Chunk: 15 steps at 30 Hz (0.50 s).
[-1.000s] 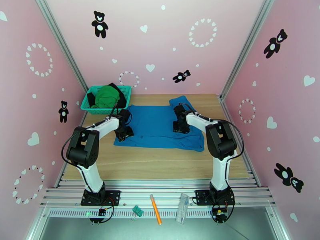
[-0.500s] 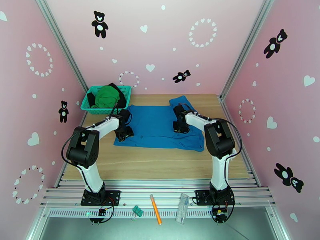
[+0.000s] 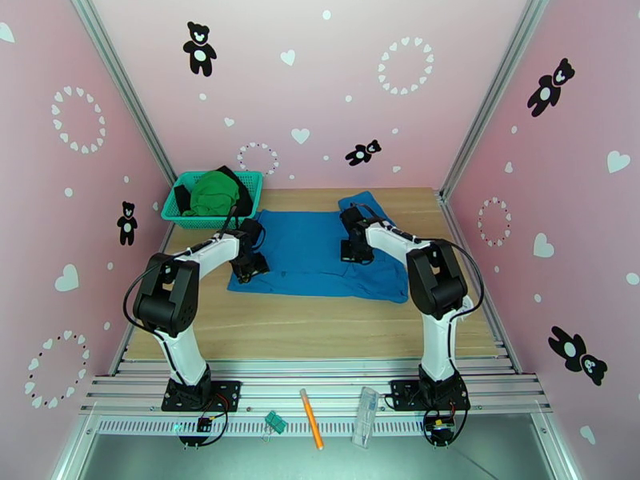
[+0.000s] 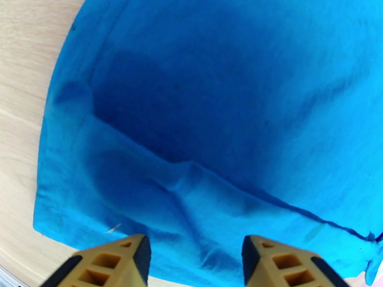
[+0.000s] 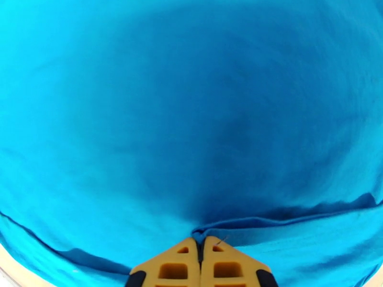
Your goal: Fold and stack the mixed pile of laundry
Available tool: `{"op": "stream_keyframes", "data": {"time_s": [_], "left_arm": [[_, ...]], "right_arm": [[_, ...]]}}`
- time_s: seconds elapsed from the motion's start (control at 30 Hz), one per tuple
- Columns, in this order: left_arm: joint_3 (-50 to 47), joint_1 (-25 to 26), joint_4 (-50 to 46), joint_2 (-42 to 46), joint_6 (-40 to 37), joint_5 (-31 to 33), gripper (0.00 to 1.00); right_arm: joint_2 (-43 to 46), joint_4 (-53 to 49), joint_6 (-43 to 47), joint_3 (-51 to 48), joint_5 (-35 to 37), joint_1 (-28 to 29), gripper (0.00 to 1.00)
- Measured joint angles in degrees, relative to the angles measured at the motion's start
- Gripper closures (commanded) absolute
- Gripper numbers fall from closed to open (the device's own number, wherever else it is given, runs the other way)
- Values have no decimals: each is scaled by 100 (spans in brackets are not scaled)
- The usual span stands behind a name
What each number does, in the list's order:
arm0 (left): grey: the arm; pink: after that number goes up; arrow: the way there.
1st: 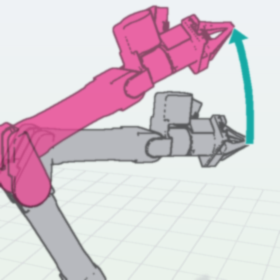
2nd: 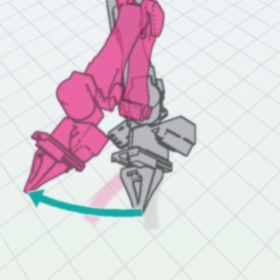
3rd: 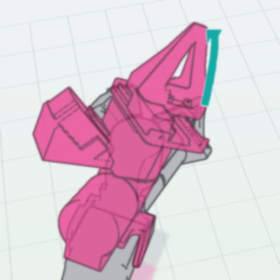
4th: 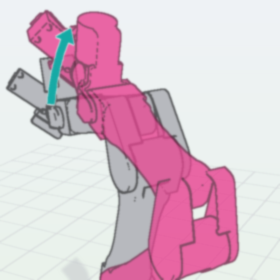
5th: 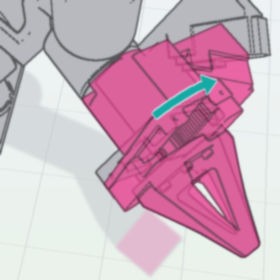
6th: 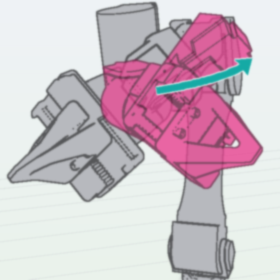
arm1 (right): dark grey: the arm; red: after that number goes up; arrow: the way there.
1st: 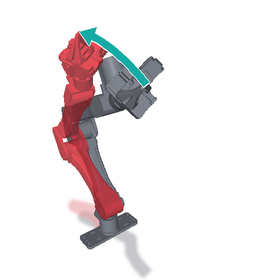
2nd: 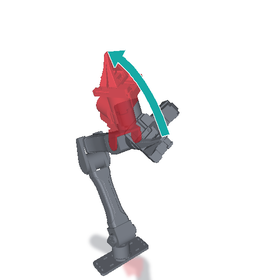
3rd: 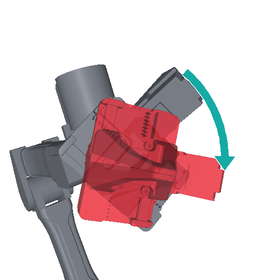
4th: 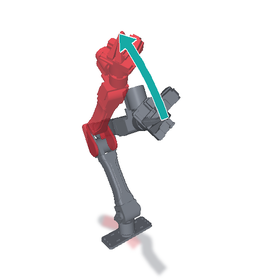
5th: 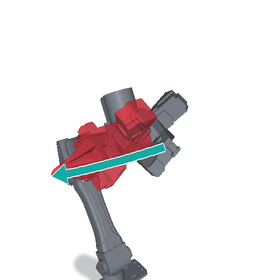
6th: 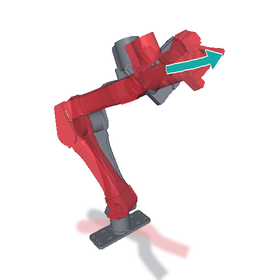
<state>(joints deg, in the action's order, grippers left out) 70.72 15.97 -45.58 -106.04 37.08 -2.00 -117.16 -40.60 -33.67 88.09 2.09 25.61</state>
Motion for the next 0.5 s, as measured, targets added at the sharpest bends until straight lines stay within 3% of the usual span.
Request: {"op": "stream_keyframes", "data": {"time_s": [0.27,0.4,0.5], "left_arm": [[-7,0,7,-22,0,-26,43],[-28,0,24,-31,0,-42,43],[-92,0,37,-31,-2,-42,42]], "right_arm": [[-153,2,234,444,-48,48,100],[-330,-37,258,448,-68,46,62],[-339,-146,319,437,-24,48,47]]}}
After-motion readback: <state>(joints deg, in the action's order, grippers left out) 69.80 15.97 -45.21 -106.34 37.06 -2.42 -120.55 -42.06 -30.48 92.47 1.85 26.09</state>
